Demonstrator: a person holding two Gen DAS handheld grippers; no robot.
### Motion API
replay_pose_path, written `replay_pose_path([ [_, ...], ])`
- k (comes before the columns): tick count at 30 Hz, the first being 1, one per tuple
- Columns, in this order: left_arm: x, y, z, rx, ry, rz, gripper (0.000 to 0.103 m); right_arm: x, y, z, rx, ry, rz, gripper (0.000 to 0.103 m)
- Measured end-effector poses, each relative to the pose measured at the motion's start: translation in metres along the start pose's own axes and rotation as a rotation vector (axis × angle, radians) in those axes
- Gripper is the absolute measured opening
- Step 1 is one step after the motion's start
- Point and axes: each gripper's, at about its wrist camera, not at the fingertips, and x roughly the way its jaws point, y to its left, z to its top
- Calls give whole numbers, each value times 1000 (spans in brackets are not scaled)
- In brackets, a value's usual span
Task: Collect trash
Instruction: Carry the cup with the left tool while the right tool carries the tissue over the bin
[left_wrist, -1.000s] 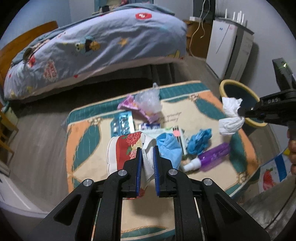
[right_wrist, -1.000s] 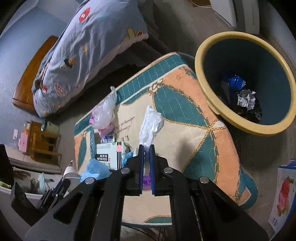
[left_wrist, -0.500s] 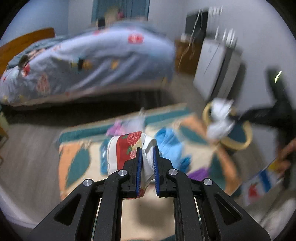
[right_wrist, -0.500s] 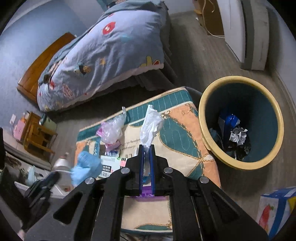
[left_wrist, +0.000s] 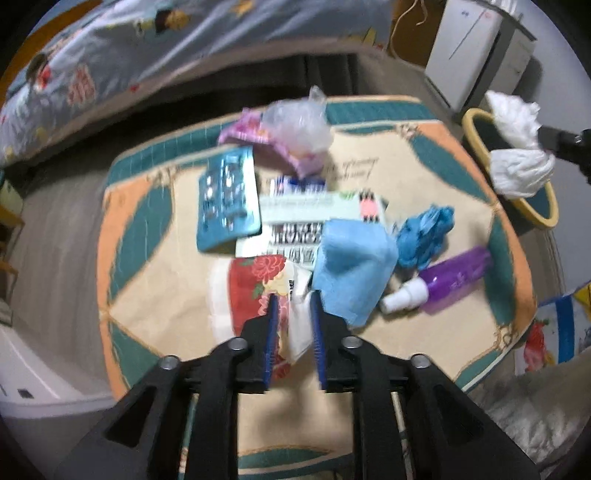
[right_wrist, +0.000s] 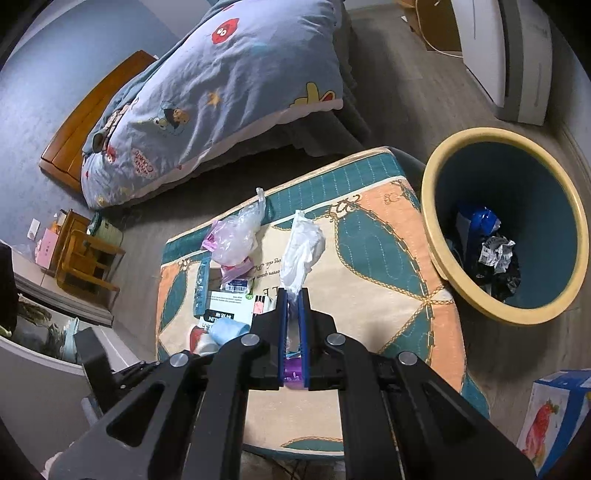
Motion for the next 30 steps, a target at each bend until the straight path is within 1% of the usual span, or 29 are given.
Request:
replay_pose_path([
  [2,-2,2,-2,-22,-5,-14,27,0,0,0,4,-1,2,6],
  [4,-8,7,-2,-53,-27,-30,33,0,-1,1,14,-3,10,6],
  [6,-15,12,-1,-77,-55,-39,35,0,-2,2,19,-5,15,6],
  [8,-16,17,-1,-103,-63,-44,35,0,-2,3,18,-4,20,6],
  [11,-12,19,-1,-122,-38,-53,35,0,-1,3,12,-2,28,6],
  [13,-8,16,-4,-102,-14,-51,35,-1,0,2,4,-2,29,6],
  [17,5,7,-11,-40,52,-22,32,-1,0,3,8,-2,34,6],
  [18,7,6,-12,-36,57,-21,32,-1,0,3,7,-2,35,6],
  [24,7,5,-10,-18,47,18,32,-1,2,2,0,0,38,6],
  [25,8,7,-10,-20,48,30,32,-1,2,2,3,0,39,6],
  [28,8,15,-10,-56,50,29,31,-1,3,2,-1,2,40,6],
  [29,7,17,-9,-64,46,31,28,0,3,2,-3,3,40,6],
  [30,7,18,-9,-69,45,26,22,0,4,2,-6,3,40,6],
])
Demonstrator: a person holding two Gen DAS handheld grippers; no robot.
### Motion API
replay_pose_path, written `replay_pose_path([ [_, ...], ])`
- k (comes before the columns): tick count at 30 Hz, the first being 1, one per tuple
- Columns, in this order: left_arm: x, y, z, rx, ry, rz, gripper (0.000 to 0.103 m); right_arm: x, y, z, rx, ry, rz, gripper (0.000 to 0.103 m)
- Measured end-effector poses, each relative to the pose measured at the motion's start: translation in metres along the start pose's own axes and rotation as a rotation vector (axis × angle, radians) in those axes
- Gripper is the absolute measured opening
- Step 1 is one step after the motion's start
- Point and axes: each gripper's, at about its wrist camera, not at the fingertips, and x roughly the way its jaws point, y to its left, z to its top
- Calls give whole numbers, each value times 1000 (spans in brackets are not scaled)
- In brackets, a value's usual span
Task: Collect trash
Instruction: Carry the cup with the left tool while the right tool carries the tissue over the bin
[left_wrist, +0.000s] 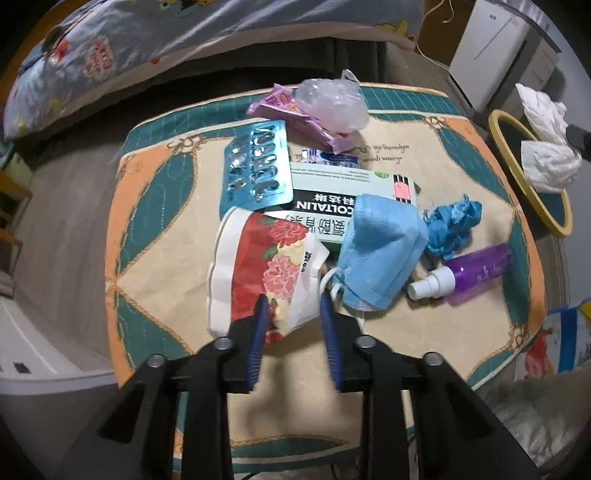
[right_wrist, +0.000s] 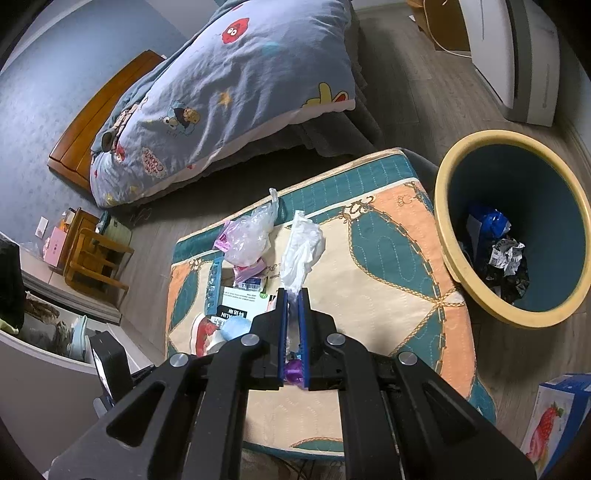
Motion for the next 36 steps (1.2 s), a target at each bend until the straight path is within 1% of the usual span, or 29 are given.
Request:
replay_pose_path([
  [1,-1,0,0,0,-2,7,21,0,1,0,-2,0,1,6],
  [2,-1,1,1,1,-8,30,21,0,1,0,-3,0,2,6],
  [5,-5,7,4,-22,-31,26,21,0,1,0,-1,0,1,6],
  [9,-3,-1,7,22,-34,15,21,0,1,0,-4,0,0,6],
  [11,3,-6,8,52,-20,17,20,1,1,-1,-6,3,-1,6],
  [12,6,-8,8,60,-11,13,11,1,1,-1,-9,4,-3,6],
  [14,7,-9,8,68,-8,11,12,1,0,-2,-10,7,-8,6],
  [16,3,-7,9,62,-20,11,9,1,-1,-1,-4,5,-9,6],
  [19,-15,-3,16,27,-88,-7,6,-3,-2,1,4,-5,-5,6],
  [20,-28,-4,20,21,-130,-9,6,-4,-2,2,3,-9,-4,6],
  [21,-34,-5,22,19,-153,-11,5,-7,-1,3,-1,-16,-6,6],
  [22,-47,-6,25,17,-195,-24,4,-9,-1,4,-5,-23,-10,6],
  [26,-75,-11,30,6,-278,-73,3,-19,-3,10,-4,-52,-14,6],
  [30,-96,-23,37,15,-332,-131,3,-28,-9,16,8,-73,-4,6],
  [34,-109,-38,47,30,-359,-187,3,-44,-19,27,2,-111,-20,6],
  [36,-113,-53,57,60,-368,-206,3,-50,-26,33,3,-127,-35,6],
])
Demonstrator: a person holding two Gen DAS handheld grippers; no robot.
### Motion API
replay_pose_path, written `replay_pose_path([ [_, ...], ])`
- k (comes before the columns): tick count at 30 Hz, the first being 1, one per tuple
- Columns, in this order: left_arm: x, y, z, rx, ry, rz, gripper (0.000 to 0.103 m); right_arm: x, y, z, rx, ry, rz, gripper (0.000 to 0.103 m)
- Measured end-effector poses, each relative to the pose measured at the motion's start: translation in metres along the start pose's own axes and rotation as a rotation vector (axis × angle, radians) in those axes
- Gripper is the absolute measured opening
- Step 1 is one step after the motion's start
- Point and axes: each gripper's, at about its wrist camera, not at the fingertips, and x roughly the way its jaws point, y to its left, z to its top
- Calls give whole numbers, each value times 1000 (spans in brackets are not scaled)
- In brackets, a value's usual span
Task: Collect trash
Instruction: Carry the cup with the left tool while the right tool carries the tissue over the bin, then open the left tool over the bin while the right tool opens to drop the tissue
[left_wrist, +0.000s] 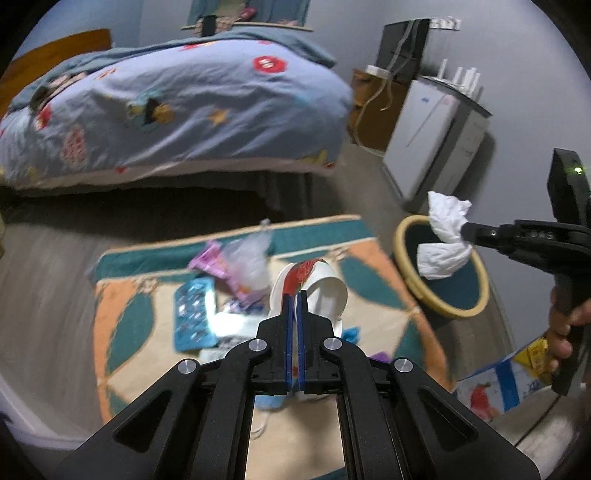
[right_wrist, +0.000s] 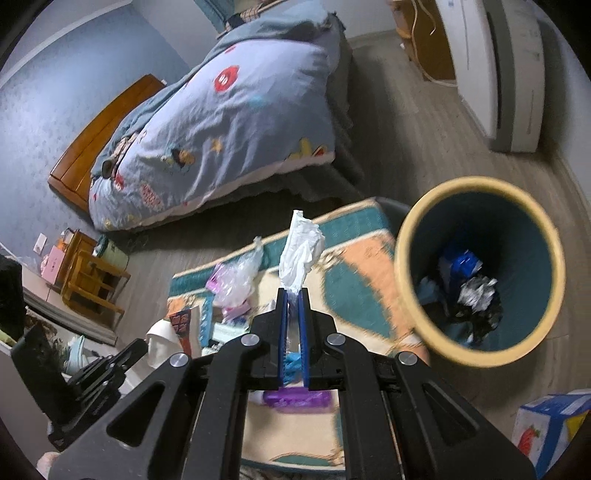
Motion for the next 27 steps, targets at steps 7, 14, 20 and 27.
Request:
replay_pose_path([
  [7,23,-64,40,128,-8,-93,3,-18,-54,26,32,-60,-116,6],
  [14,76,-141,66,253,38,-206,3,-13,-116,35,121,-49,-238,6],
  [20,129,-193,72,336,85,-256,3,-4,-156,30,173,-8,-337,6],
  [27,173,-221,75,347,129,-293,3,7,-192,22,282,31,-347,6],
])
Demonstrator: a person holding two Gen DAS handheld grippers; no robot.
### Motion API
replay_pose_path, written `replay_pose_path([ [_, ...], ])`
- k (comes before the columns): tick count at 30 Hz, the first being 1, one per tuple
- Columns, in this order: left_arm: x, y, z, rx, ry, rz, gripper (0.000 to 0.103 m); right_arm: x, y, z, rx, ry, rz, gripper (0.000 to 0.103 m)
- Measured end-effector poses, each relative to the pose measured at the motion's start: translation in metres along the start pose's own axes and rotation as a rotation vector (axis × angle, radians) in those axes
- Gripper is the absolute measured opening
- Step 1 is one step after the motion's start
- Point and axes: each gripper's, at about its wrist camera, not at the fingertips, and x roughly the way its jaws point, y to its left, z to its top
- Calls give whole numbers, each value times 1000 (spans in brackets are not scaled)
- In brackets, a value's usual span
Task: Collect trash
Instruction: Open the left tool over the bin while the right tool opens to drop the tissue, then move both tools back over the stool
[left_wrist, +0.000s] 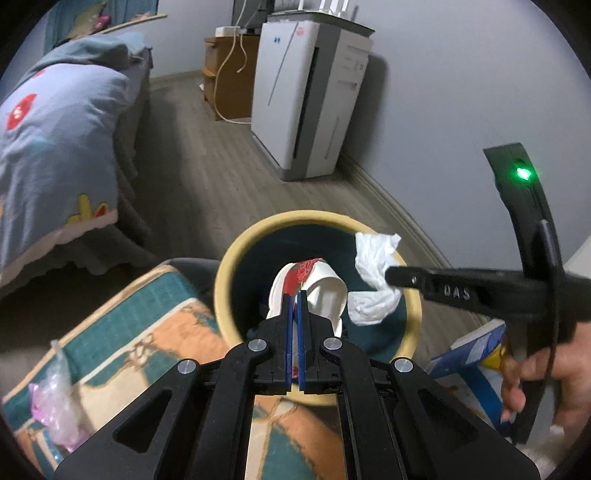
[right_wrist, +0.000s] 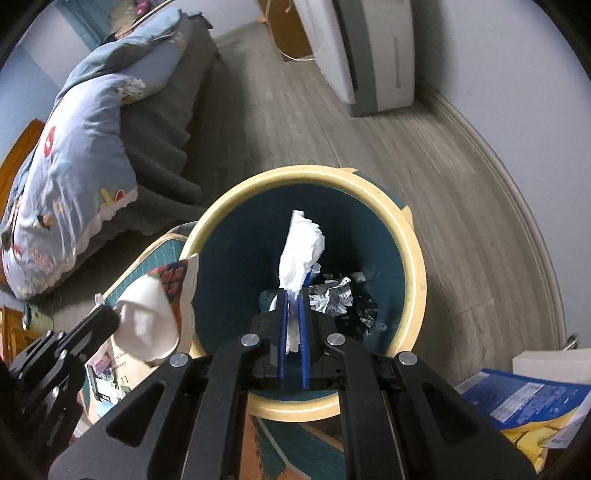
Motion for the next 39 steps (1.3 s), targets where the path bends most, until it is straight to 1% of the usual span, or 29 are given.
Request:
replay_pose_path([
  [2,6,-1,2,9,10,4,5,3,-5,1,16,4,-7,6],
  [4,5,0,0,12,9,15,18,5,-9,1,36,7,-7,11],
  [5,2,0,-2,11,4,9,21,6,-10,2,44,8,-12,21],
  [6,-1,2,-3,8,-3,8,31,6,-11,2,48,6,-15,36],
  [7,-3,4,-4,5,-7,12,45,5,-11,2,54,1,-21,45],
  [8,-9,7,-6,-4,-18,15,51,4,-10,3,56,-4,-22,58],
  [9,-14,10,-9,-10,-26,17,58,3,-9,4,55,-11,-22,64],
  [10,-22,15,-13,-24,-34,30,68,0,-7,4,48,-20,-20,66],
  [12,-33,22,-16,-43,-42,51,81,-3,-2,4,35,-31,-20,86],
  [14,-52,31,-23,-59,-59,79,84,-8,5,5,15,-53,-16,91],
  [15,-60,35,-27,-65,-65,105,90,-10,8,4,6,-62,-17,93],
  [16,-72,41,-33,-73,-71,139,91,-12,13,4,-9,-69,-20,95],
  [17,-81,46,-37,-78,-73,149,91,-13,16,3,-22,-74,-18,97],
  [19,-98,54,-46,-84,-73,181,92,-17,28,1,-60,-85,-18,97],
  [23,-141,76,-73,-101,-89,291,94,-26,54,-7,-126,-105,-3,97],
  [26,-169,98,-93,-158,-101,348,95,-34,78,-16,-190,-115,3,97],
  [29,-193,116,-114,-223,-110,390,96,-40,105,-29,-237,-112,32,97],
  [34,-216,141,-153,-321,-115,453,96,-42,148,-57,-295,-90,77,97],
  [36,-218,151,-164,-354,-106,456,96,-40,161,-71,-313,-75,85,97],
  [39,-220,163,-174,-391,-101,471,96,-29,181,-94,-334,-25,89,97],
])
